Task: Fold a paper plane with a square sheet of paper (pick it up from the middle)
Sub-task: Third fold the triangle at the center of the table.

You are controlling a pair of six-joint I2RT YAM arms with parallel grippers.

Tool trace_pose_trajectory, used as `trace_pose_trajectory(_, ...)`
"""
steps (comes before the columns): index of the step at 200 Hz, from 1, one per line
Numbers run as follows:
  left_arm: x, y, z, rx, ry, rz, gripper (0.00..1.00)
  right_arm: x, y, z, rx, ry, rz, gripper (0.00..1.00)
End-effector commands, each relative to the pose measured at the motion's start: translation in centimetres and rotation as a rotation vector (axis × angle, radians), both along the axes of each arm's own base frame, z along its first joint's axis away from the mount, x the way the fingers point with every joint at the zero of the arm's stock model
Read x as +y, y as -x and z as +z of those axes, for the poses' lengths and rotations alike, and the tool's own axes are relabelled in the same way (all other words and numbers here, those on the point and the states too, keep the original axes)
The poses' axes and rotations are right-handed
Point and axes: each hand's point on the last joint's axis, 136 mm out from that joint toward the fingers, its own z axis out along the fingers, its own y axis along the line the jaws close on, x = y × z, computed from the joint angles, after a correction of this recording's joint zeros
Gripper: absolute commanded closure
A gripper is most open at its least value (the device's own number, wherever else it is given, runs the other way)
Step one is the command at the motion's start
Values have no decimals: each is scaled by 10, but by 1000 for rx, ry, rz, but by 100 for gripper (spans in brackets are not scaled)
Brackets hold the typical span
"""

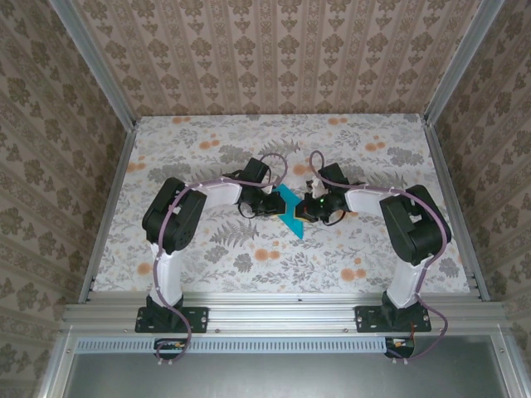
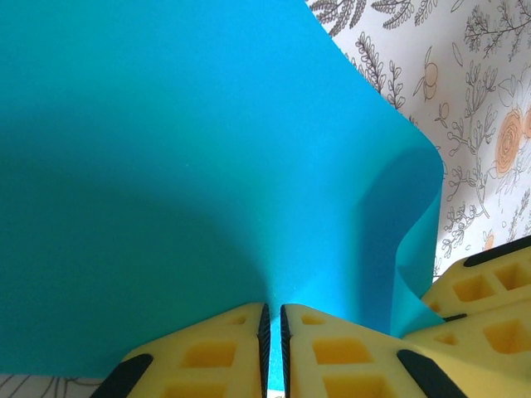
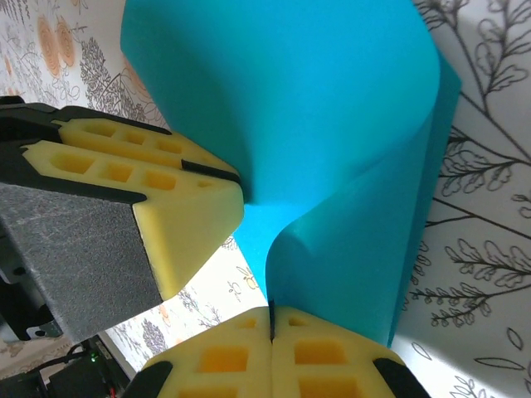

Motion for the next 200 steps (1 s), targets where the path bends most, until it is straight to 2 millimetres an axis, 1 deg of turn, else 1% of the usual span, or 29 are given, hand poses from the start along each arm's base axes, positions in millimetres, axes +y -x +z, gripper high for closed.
trace_pose_trajectory(1,4,5,-15,33,-28,-24,85,4,-1,-4,11,21,10,95)
trace_pose_trajectory(94,3,8,-17,42,-21,-24,85,11,-3,-12,17,44,18,94)
trace_pose_trajectory(200,2,9,-17,49,-13,-29,85,9,-4,-21,24,75,23,91)
